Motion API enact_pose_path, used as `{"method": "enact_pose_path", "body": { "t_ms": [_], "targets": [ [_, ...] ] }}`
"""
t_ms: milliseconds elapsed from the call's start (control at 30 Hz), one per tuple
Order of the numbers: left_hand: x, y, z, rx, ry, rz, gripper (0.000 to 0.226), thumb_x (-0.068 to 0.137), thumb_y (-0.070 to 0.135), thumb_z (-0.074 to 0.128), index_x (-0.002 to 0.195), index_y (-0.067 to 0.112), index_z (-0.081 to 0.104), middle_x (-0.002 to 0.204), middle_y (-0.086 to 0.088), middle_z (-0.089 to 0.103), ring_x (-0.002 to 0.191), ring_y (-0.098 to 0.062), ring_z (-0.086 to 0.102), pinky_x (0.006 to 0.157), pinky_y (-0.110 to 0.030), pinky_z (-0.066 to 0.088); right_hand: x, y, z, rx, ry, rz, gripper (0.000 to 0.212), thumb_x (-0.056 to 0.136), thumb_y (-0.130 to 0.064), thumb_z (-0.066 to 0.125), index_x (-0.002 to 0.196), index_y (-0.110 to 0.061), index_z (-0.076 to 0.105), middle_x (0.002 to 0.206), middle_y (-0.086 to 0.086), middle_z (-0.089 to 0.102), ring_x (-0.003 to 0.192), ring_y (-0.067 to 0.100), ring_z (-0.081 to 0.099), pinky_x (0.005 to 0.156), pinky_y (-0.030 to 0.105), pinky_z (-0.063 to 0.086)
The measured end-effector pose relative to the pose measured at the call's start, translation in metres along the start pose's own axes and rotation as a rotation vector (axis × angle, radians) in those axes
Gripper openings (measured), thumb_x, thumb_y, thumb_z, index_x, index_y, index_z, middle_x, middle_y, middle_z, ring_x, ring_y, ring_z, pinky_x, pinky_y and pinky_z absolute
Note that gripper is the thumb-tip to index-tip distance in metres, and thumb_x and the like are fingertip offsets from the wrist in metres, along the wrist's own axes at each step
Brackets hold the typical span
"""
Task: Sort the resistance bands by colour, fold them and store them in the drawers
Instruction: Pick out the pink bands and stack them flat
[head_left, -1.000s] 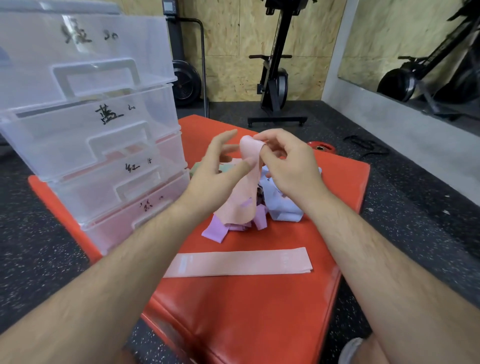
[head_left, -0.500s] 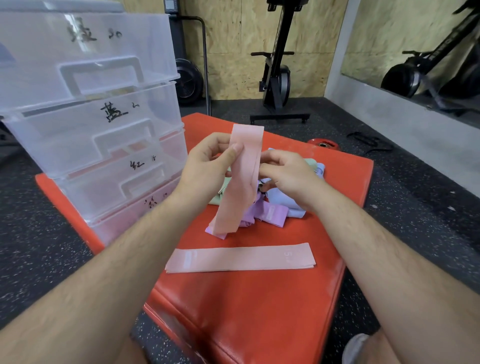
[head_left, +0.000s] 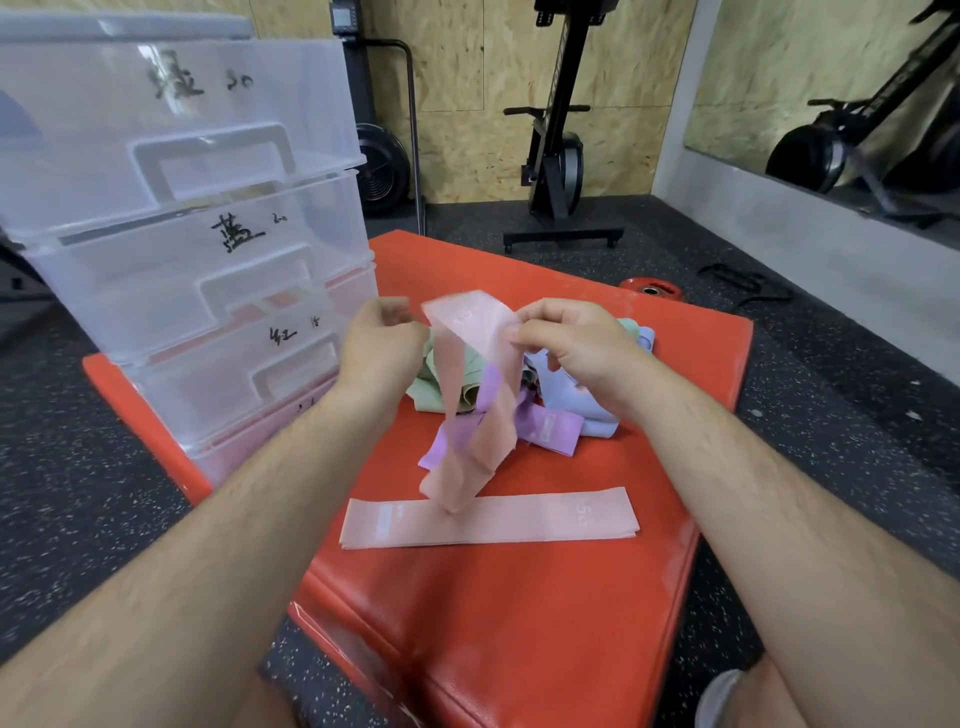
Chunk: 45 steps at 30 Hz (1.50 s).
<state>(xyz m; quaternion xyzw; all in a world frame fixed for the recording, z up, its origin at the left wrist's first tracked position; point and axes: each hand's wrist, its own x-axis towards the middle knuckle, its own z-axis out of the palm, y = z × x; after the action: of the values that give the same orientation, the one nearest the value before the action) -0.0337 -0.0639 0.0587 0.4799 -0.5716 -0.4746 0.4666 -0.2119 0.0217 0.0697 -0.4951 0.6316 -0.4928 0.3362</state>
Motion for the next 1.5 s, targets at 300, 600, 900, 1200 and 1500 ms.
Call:
{"method": "enact_pose_path", "body": {
  "t_ms": [300, 600, 900, 1200, 1500],
  "targets": [
    [-0.021, 0.009, 0.004, -0.009, -0.341, 0.181, 0.024, 0.093, 0.043, 0.061, 0.104, 0.023, 0.069, 0.096, 0.005, 0.071, 0.09, -0.01, 0.067, 0.08, -0.033, 0.052, 0.001, -0.006, -0.002, 0.06, 0.01, -0.104, 0.006, 0.089, -0.015, 0.067, 0.092, -0.014, 0.072, 0.084, -0.003, 0.068, 0.077, 0.007, 0.059, 0.072, 0.023, 0.047],
    [-0.027, -0.003, 0.016, 0.122, -0.196, 0.213, 0.053, 0.068, 0.052, 0.082, 0.102, 0.025, 0.052, 0.114, -0.005, 0.059, 0.098, -0.019, 0.062, 0.075, -0.029, 0.051, -0.007, -0.015, -0.001, 0.175, 0.088, -0.148, 0.026, 0.095, -0.018, 0.064, 0.12, -0.022, 0.066, 0.085, 0.002, 0.073, 0.07, 0.01, 0.062, 0.062, 0.024, 0.048],
    [-0.033, 0.003, 0.019, -0.038, -0.407, 0.135, 0.006, 0.091, 0.018, 0.07, 0.09, 0.013, 0.071, 0.082, -0.006, 0.069, 0.073, -0.019, 0.06, 0.063, -0.034, 0.049, -0.006, -0.011, -0.007, 0.221, 0.05, 0.0, 0.049, 0.086, -0.015, 0.072, 0.133, -0.019, 0.055, 0.096, 0.004, 0.075, 0.074, 0.013, 0.069, 0.062, 0.026, 0.049],
    [-0.026, 0.006, 0.011, -0.22, -0.37, 0.026, 0.015, 0.094, 0.023, 0.065, 0.104, 0.014, 0.072, 0.098, -0.008, 0.071, 0.077, -0.02, 0.065, 0.057, -0.03, 0.05, -0.015, -0.012, -0.001, 0.196, -0.104, 0.096, 0.064, 0.079, -0.01, 0.081, 0.125, -0.018, 0.037, 0.085, 0.002, 0.078, 0.075, 0.017, 0.071, 0.072, 0.033, 0.055],
    [-0.022, 0.0, 0.007, -0.037, -0.396, 0.022, 0.026, 0.085, 0.017, 0.076, 0.106, 0.014, 0.062, 0.085, -0.003, 0.07, 0.079, -0.018, 0.068, 0.077, -0.041, 0.054, -0.011, -0.017, 0.0, 0.25, 0.199, -0.026, 0.027, 0.085, -0.008, 0.073, 0.108, -0.014, 0.061, 0.081, 0.005, 0.071, 0.073, 0.016, 0.07, 0.066, 0.031, 0.054]
  ]
}}
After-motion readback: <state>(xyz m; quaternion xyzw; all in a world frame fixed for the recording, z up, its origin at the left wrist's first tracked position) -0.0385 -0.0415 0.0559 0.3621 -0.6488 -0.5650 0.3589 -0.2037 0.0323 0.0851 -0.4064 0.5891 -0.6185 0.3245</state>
